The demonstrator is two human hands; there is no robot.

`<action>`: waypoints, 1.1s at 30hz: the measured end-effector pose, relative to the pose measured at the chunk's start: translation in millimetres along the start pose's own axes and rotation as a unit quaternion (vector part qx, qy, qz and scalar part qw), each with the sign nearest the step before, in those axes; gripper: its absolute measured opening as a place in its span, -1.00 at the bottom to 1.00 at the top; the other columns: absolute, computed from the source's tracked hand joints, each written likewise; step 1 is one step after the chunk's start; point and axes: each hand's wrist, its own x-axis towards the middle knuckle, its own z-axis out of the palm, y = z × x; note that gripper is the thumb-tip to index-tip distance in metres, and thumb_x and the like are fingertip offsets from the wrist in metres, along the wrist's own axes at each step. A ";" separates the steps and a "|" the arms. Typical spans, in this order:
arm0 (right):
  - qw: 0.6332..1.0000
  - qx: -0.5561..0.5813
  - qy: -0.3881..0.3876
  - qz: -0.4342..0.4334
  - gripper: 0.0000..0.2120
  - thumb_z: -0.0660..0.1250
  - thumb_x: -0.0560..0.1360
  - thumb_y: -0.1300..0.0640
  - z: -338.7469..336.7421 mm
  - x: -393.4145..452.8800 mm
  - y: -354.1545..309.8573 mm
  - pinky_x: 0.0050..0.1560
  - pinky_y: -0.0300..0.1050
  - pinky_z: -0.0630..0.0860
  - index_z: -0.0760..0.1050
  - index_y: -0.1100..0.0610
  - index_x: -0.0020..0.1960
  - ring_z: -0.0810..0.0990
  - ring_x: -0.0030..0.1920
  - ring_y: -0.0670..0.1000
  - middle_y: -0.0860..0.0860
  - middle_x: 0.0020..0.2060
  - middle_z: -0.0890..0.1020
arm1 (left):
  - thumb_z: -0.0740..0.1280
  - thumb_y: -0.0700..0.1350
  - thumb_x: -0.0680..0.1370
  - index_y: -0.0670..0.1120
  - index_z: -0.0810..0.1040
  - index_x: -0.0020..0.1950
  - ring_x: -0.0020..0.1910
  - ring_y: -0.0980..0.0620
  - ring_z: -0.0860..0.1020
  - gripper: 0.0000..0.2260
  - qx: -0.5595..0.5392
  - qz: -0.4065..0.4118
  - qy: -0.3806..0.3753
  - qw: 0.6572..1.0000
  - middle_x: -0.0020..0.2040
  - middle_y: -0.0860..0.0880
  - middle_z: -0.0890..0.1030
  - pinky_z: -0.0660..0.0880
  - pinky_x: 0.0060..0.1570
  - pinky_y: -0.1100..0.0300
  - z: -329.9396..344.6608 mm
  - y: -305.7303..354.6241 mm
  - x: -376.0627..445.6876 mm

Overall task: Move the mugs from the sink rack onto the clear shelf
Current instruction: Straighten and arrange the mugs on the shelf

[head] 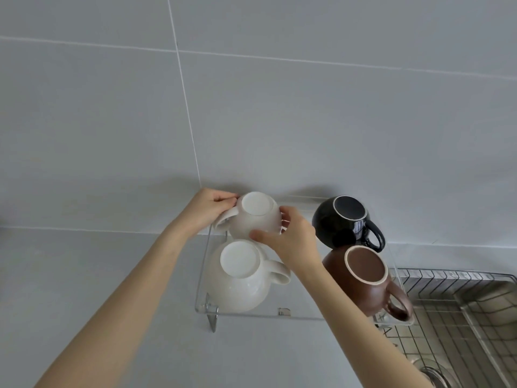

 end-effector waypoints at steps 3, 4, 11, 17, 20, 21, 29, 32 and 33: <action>1.000 -0.012 0.012 -0.001 -0.31 0.56 0.19 -0.01 2.9 -0.6 -0.2 -0.03 -0.22 0.38 0.37 0.11 0.24 0.49 0.01 -0.05 0.00 0.11 0.57 | 0.24 -0.19 0.53 -0.12 0.61 0.07 -0.02 0.06 0.56 -0.80 0.005 0.001 0.007 1.000 -0.01 -0.07 0.65 0.44 0.16 0.10 2.0 -0.6 2.1; 1.000 -0.016 0.016 -0.002 -0.31 0.56 0.19 -0.02 3.6 -0.6 -0.4 -0.05 -0.23 0.36 0.37 0.11 0.23 0.48 0.00 -0.05 0.00 0.11 0.56 | 0.24 -0.19 0.53 -0.12 0.61 0.07 -0.02 0.05 0.57 -0.80 0.007 0.001 0.009 1.000 -0.02 -0.06 0.65 0.44 0.16 0.10 2.4 -1.0 2.5; 0.999 -0.018 0.028 -0.005 -0.34 0.55 0.20 -0.02 5.9 -1.6 -2.6 -0.06 -0.22 0.34 0.39 0.13 0.21 0.50 0.04 -0.01 0.00 0.07 0.57 | 0.24 -0.18 0.53 -0.06 0.63 0.03 0.00 0.06 0.58 -0.81 -0.010 -0.005 0.006 1.000 -0.06 0.01 0.66 0.45 0.15 0.11 1.9 -2.9 2.5; 0.999 0.025 0.032 0.001 -0.43 0.56 0.19 0.03 2.9 -2.3 -3.6 -0.22 -0.36 0.38 0.49 0.11 0.15 0.53 -0.05 -0.05 -0.07 -0.08 0.58 | 0.25 -0.18 0.52 -0.11 0.62 0.06 -0.01 0.04 0.58 -0.81 -0.014 -0.006 0.013 1.000 -0.01 -0.08 0.66 0.47 0.10 0.14 2.0 2.0 2.2; 0.999 0.028 0.034 -0.020 -0.51 0.57 0.18 0.05 -4.1 -0.8 -11.2 -0.08 -0.20 0.51 0.53 0.10 0.07 0.57 -0.06 -0.01 -0.06 -0.14 0.61 | 0.26 -0.20 0.52 -0.09 0.60 0.07 -0.02 0.05 0.58 -0.81 -0.045 0.005 0.028 0.999 -0.02 -0.08 0.65 0.47 0.09 0.16 -0.1 9.3 0.4; 0.999 0.025 0.035 -0.031 -0.52 0.57 0.18 0.05 -7.3 0.3 -15.0 -0.02 -0.10 0.55 0.53 0.10 0.04 0.59 -0.05 0.01 -0.03 -0.14 0.63 | 0.26 -0.20 0.52 -0.05 0.60 0.07 -0.03 0.05 0.58 -0.81 -0.058 0.012 0.032 0.998 -0.03 -0.08 0.65 0.47 0.09 0.16 -1.7 12.7 -0.8; 0.994 0.030 -0.023 -0.104 -0.54 0.60 0.16 0.10 -40.5 14.2 -43.8 0.14 -0.02 0.55 0.57 0.17 0.01 0.63 0.01 0.03 0.11 -0.03 0.69 | 0.30 -0.20 0.49 -0.11 0.61 0.07 -0.06 0.17 0.61 -0.81 -0.063 0.063 0.068 0.994 -0.06 0.01 0.67 0.50 0.05 0.31 -18.7 34.7 -13.6; 0.990 0.043 -0.090 -0.102 -0.41 0.60 0.15 0.17 -55.1 28.4 -48.3 0.12 -0.28 0.53 0.54 0.12 0.16 0.60 0.02 -0.11 -0.03 -0.01 0.66 | 0.37 -0.22 0.44 -0.16 0.59 0.11 -0.06 0.24 0.60 -0.75 -0.075 0.077 0.075 0.991 0.01 -0.03 0.66 0.48 -0.01 0.49 -21.9 34.4 -21.9; 0.987 0.039 -0.115 -0.104 -0.40 0.60 0.16 0.19 -59.9 34.0 -49.5 0.10 -0.34 0.53 0.53 0.10 0.17 0.60 0.04 -0.12 -0.04 0.02 0.65 | 0.40 -0.23 0.41 -0.18 0.59 0.11 -0.03 0.22 0.61 -0.73 -0.084 0.081 0.075 0.990 0.04 -0.05 0.65 0.48 -0.01 0.48 -21.8 32.5 -25.4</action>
